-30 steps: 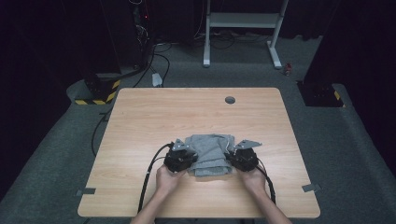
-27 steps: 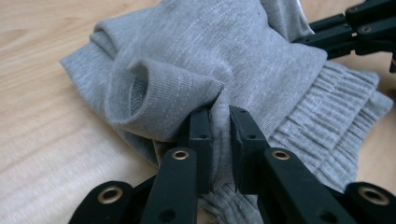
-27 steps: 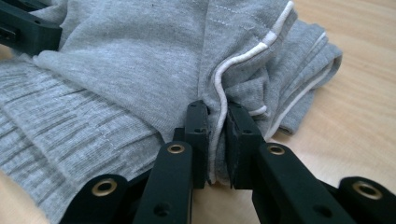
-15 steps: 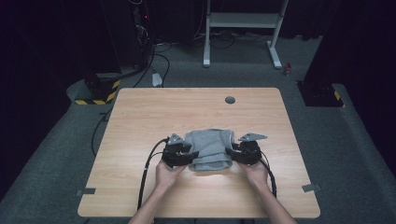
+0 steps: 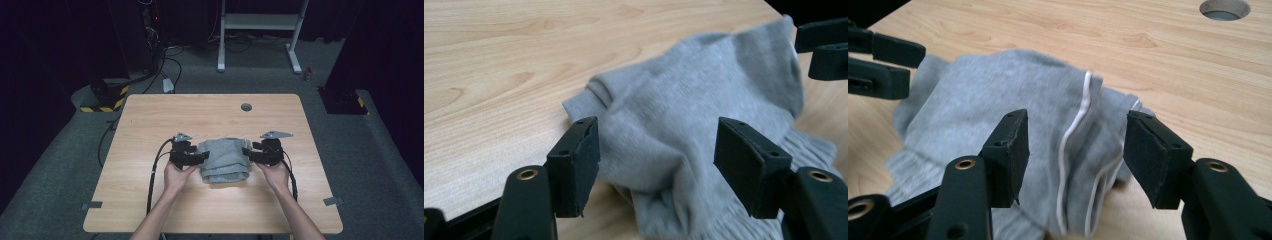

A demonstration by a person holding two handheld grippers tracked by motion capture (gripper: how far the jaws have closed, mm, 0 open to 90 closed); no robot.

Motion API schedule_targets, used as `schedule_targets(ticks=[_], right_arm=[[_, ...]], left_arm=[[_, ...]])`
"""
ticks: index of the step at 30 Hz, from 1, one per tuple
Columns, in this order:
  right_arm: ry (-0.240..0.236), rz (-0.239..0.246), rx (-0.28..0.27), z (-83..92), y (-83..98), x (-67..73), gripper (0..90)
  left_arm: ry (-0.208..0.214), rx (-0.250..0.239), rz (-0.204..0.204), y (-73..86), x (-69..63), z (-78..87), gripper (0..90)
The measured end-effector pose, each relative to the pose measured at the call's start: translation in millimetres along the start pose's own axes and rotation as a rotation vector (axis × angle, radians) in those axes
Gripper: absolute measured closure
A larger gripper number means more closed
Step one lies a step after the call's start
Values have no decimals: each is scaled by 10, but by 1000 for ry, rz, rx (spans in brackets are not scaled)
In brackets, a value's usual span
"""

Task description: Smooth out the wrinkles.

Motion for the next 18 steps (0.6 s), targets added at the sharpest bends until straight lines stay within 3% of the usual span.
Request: schedule_targets(ticks=[2, 5, 8, 10, 13, 15, 18], right_arm=[[-7, -14, 15, -63, -37, -18, 428], [-9, -27, 37, -127, -57, -28, 454], [-19, -23, 50, -174, -61, -25, 580], [-38, -20, 60, -184, -59, -2, 696], [-55, 2, 56, -161, -69, 31, 781], [-66, 16, 55, -130, -75, 57, 802], [-78, 36, 43, -73, -87, 87, 808]], left_arm=[[-4, 12, 0, -24, 31, -46, 338], [2, 8, 43, -49, 50, -103, 349], [28, 34, 61, -1, 74, -153, 407], [53, 32, 60, 3, 45, -155, 510], [81, 16, 50, -25, 0, -129, 667], [88, 15, 35, -29, -10, -106, 775], [91, 17, 9, -20, -16, -59, 859]])
Point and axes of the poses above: each handheld gripper's, and its own axes: z roughly backward along the jaws, y roughly out of its underside, x roughly to its left, the point moved 10 cm from there along -z, roughly forward along the jaws, and after that the axes turned 7 degrees about -x, right-handed, at the moved point
